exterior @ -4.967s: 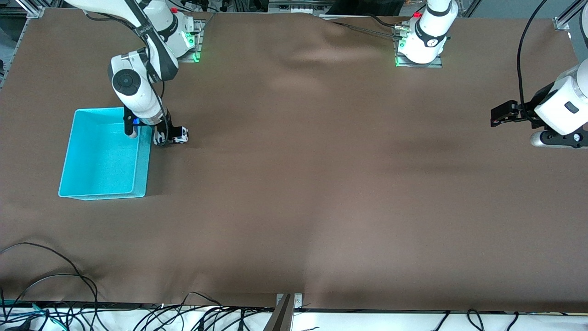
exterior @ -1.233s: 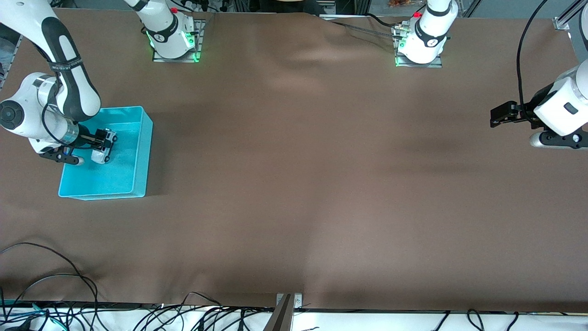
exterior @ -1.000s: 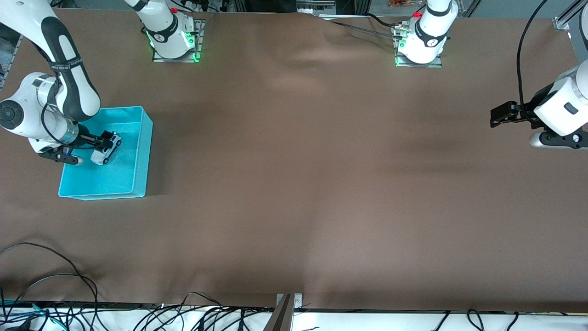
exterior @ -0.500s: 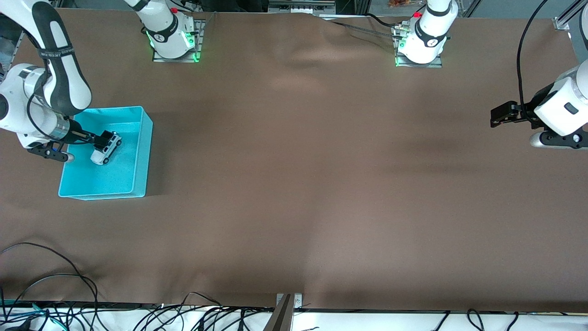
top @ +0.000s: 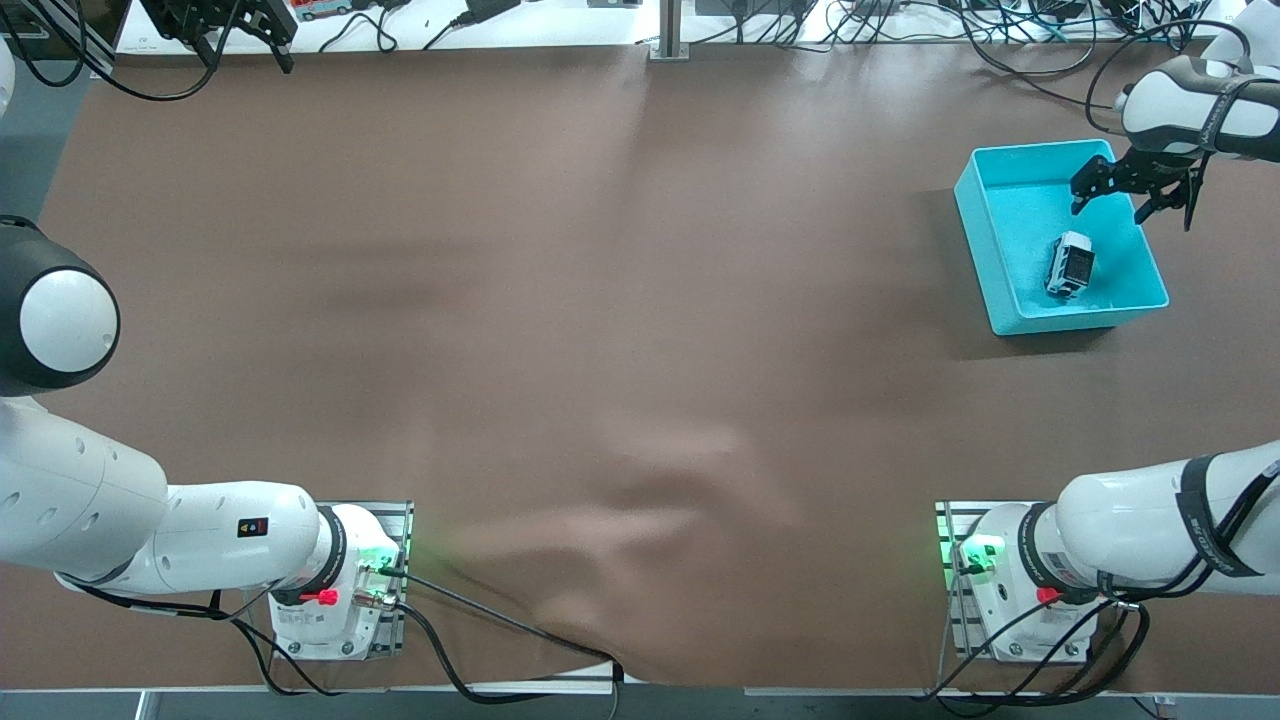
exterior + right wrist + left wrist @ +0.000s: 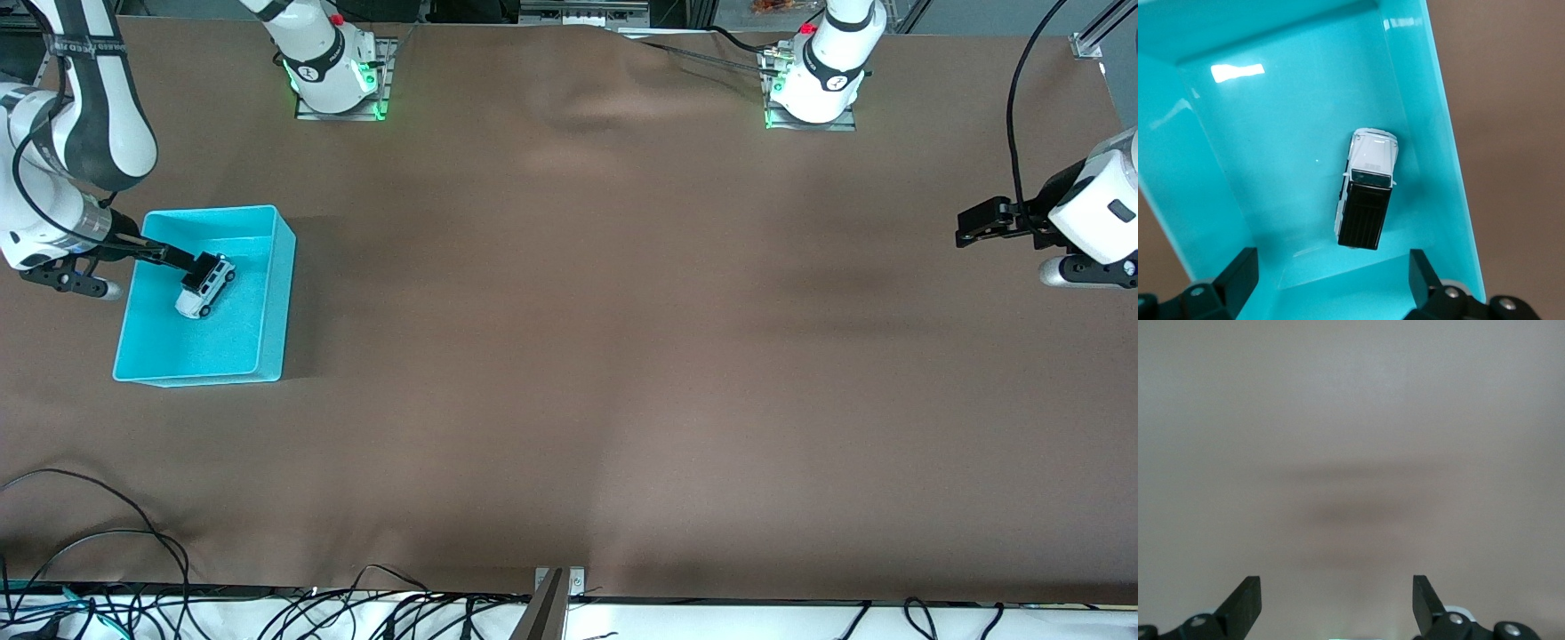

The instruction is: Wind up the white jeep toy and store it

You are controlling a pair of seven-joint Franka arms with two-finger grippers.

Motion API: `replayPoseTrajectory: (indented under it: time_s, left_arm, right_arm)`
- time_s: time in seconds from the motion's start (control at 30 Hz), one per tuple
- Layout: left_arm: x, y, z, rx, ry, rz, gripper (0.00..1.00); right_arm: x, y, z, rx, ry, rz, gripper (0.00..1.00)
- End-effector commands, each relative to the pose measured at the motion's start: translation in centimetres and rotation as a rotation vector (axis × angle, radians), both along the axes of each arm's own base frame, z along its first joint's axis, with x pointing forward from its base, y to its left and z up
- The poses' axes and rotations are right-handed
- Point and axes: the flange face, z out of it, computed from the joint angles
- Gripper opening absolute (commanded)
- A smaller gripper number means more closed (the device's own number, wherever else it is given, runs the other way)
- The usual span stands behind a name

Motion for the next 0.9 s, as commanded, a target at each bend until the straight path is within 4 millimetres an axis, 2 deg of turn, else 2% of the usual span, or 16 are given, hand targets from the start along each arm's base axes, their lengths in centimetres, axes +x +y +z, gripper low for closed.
replayPoseTrajectory:
  time_s: [0.0,0.13,0.2,0.47,0.6,0.63,0.87]
  left_arm:
    - [0.1,-0.1,0.9,-0.063,-0.025,0.012,1.00]
    - [0.0,1.3,1.0,-0.133,-0.030,0.053,1.00]
    - [0.0,1.3,1.2,-0.132,-0.033,0.051,1.00]
    - [0.3,1.4,1.5,-0.124,-0.068,0.061,1.00]
    - [0.3,1.5,1.5,-0.122,-0.068,0.063,1.00]
    - [0.3,1.1,1.6,-0.123,-0.071,0.055,1.00]
    - [0.3,0.9,1.7,-0.124,-0.072,0.051,1.00]
  right_arm:
    - [0.2,0.1,3.9,0.004,-0.007,-0.018,1.00]
    - [1.3,1.3,6.9,0.025,-0.018,-0.043,1.00]
    - [1.5,1.8,8.4,0.027,-0.016,-0.039,1.00]
    - [3.1,5.0,17.2,0.092,0.029,-0.023,1.00]
    - [3.2,5.9,19.3,0.117,0.038,-0.024,1.00]
    - [3.2,7.5,20.5,0.118,0.056,-0.004,1.00]
    - [3.7,10.3,22.0,0.113,0.045,0.041,1.00]
